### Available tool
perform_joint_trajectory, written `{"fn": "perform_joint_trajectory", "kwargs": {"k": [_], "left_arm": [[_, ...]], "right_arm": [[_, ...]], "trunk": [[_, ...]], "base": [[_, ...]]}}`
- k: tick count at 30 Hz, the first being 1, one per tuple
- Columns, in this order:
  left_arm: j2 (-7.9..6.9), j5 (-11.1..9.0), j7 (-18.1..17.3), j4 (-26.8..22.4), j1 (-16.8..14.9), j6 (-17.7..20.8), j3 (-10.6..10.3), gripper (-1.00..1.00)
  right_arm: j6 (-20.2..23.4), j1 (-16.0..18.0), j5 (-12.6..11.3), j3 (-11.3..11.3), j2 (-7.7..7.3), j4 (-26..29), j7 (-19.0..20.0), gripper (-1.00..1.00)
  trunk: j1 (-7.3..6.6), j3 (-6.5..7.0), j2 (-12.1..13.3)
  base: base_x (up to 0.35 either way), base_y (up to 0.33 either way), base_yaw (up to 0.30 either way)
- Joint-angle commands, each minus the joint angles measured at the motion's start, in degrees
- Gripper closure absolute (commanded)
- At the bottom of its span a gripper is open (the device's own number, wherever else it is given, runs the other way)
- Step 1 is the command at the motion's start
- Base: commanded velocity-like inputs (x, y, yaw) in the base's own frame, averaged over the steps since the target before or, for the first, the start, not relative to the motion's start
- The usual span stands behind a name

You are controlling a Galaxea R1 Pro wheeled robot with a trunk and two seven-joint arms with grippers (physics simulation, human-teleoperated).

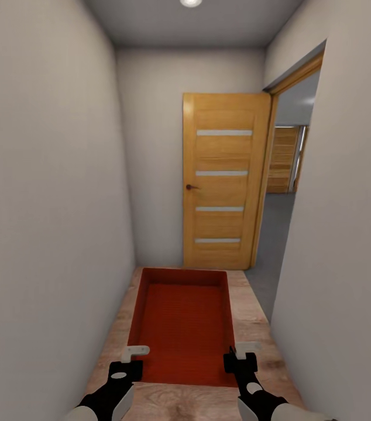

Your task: Move the two storage containers from the living room to the garage. In the garage, place one container on the floor and stack the other container on top of it (either order is fine).

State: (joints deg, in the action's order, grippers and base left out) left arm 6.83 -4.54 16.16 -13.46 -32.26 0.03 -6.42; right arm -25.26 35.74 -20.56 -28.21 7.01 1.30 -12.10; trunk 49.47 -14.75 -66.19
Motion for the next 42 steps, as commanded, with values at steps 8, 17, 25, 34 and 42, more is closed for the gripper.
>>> {"fn": "perform_joint_trajectory", "kwargs": {"k": [8,17,25,34,42], "left_arm": [[-0.06,-0.9,0.6,1.2,0.0,0.1,-0.1,1.00],[-0.06,-0.9,0.6,1.2,0.0,0.1,-0.1,1.00],[-0.06,-0.9,0.6,1.2,0.0,0.1,-0.1,1.00],[-0.06,-0.9,0.6,1.2,0.0,0.1,-0.1,1.00],[-0.06,-0.9,0.6,1.2,0.0,0.1,-0.1,1.00]], "right_arm": [[-2.3,0.1,-1.2,4.1,0.02,0.1,-0.6,1.00],[-2.4,0.1,-1.2,4.1,0.02,0.1,-0.6,1.00],[-2.3,0.1,-1.2,4.1,0.02,0.1,-0.6,1.00],[-2.4,0.1,-1.2,4.1,0.02,0.1,-0.6,1.00],[-2.5,0.1,-1.2,4.1,0.09,0.1,-0.6,1.00]], "trunk": [[0.04,-0.07,0.0],[0.04,-0.07,0.0],[0.04,-0.07,0.0],[0.04,-0.07,0.0],[0.04,-0.07,0.0]], "base": [[0.323,0.000,0.000],[0.323,0.000,0.000],[0.323,0.000,0.000],[0.323,0.000,0.000],[0.323,0.000,0.000]]}}
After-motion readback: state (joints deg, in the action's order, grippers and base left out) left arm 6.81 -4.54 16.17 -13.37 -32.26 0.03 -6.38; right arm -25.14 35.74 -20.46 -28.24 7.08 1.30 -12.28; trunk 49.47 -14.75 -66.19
